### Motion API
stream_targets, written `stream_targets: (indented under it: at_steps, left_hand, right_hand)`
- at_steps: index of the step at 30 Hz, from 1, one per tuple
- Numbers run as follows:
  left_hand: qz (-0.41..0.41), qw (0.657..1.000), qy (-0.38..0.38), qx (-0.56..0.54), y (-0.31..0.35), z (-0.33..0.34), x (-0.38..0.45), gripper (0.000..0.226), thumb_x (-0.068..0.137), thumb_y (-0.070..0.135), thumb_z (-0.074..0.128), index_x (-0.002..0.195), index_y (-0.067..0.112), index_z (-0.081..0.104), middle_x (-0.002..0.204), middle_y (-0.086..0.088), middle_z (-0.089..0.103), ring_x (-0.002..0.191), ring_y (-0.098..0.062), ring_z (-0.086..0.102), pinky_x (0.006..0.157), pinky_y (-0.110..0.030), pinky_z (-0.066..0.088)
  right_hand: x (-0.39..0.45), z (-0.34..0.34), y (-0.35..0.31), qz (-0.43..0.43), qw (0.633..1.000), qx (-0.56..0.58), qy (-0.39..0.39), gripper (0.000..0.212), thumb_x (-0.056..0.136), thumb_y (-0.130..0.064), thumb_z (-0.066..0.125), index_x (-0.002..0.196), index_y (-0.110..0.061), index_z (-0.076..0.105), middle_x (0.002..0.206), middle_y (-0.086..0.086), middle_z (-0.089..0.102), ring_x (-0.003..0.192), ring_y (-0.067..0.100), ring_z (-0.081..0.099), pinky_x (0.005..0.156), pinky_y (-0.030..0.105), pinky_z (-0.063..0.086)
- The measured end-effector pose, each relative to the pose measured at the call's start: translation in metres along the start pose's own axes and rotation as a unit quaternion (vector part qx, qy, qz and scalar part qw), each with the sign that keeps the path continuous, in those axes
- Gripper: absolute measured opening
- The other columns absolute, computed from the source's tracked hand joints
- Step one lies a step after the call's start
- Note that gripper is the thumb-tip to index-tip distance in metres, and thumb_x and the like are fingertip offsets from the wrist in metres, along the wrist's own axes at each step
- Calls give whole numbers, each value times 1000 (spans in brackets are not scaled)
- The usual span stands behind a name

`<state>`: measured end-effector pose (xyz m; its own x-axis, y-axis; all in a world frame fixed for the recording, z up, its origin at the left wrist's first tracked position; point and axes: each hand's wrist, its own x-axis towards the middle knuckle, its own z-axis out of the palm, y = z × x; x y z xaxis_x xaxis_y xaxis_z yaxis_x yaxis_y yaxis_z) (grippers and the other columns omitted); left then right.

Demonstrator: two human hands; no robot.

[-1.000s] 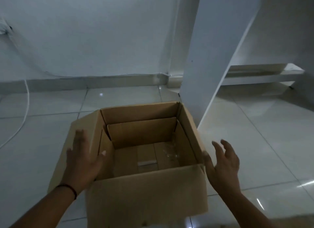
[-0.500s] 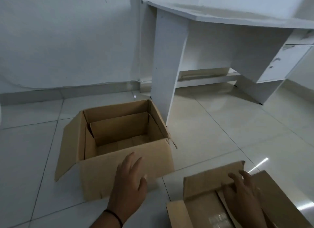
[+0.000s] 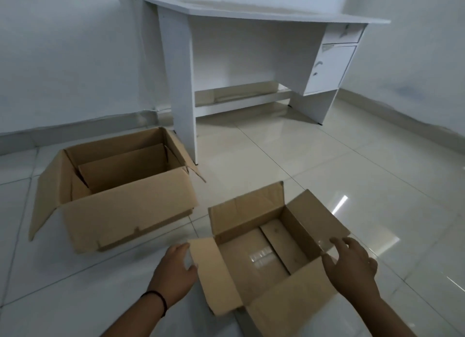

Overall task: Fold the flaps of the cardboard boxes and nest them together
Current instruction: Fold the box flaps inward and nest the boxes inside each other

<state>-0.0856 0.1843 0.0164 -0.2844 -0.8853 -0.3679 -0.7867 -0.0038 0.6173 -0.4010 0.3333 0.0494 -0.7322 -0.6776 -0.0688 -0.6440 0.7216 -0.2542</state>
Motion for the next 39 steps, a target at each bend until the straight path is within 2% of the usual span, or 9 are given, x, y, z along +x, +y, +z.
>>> stream_targets:
  at_steps: [6, 10, 13, 17, 22, 25, 29, 34, 39]
  left_hand:
    - [-143, 988, -38, -52, 9, 49, 13, 66, 84, 24, 64, 138, 1, 34, 142, -16, 43, 126, -29, 45, 91, -26, 38]
    - [-284, 949, -33, -132, 6, 78, 35, 79, 73, 20, 73, 137, -4, 33, 140, -22, 45, 123, -36, 47, 102, -38, 42]
    - [-347, 915, -34, -201, 4, 101, 50, 64, 70, 8, 75, 125, -10, 48, 125, -23, 57, 107, -38, 56, 98, -45, 46]
    - [-297, 941, 27, -161, 11, 117, 59, 35, 63, 19, 59, 94, 4, 64, 94, -13, 65, 83, -31, 58, 78, -37, 49]
    - [-197, 965, 98, -143, 23, 116, 78, 16, 87, 20, 53, 100, 27, 60, 90, 3, 64, 78, -18, 60, 61, -28, 45]
    - [-188, 958, 91, -195, 27, 111, 89, 15, 91, 28, 52, 99, 35, 63, 90, 8, 67, 83, -18, 64, 70, -31, 51]
    - [-224, 957, 2, -186, 29, 119, 95, 18, 92, 19, 50, 107, 30, 51, 92, 5, 60, 89, -22, 59, 78, -32, 50]
    - [-241, 957, 32, -157, 38, 125, 92, 23, 88, 6, 43, 97, 19, 60, 87, -4, 63, 79, -23, 58, 63, -26, 44]
    - [-210, 958, 36, -190, 58, 121, 79, 22, 89, 6, 44, 91, 20, 61, 85, -2, 64, 75, -19, 59, 59, -24, 44]
  right_hand:
    - [48, 7, 57, 22, 998, -25, -51, 56, 88, -40, 52, 139, -20, 38, 145, 8, 41, 134, 28, 36, 109, 54, 24]
    - [85, 21, 80, 37, 993, -47, -105, 60, 88, -41, 50, 142, -22, 32, 145, 7, 41, 133, 27, 36, 109, 54, 24]
    - [113, 32, 91, 50, 988, -59, -134, 62, 88, -42, 51, 143, -22, 30, 145, 8, 42, 133, 28, 38, 109, 54, 25]
    - [150, 49, 99, 46, 986, -56, -149, 66, 87, -40, 56, 143, -19, 28, 148, 11, 37, 134, 32, 37, 107, 54, 30]
    - [195, 69, 105, 46, 985, -39, -161, 84, 80, -34, 69, 143, -8, 20, 153, 19, 21, 135, 40, 33, 104, 53, 37]
    - [215, 82, 104, 71, 976, -8, -204, 98, 75, -32, 75, 145, -7, 11, 147, 21, 32, 131, 41, 39, 102, 54, 39]
    - [211, 99, 108, 122, 971, 55, -200, 55, 80, -20, 67, 121, -3, 34, 107, 22, 61, 90, 36, 61, 80, 47, 51]
    - [187, 109, 112, 39, 987, 85, -130, 6, 90, -10, 46, 96, -6, 47, 72, 7, 56, 58, 20, 56, 52, 28, 44]
    - [162, 94, 96, 24, 989, 99, -110, 8, 88, 0, 42, 87, -6, 47, 62, 5, 48, 50, 17, 46, 46, 23, 34]
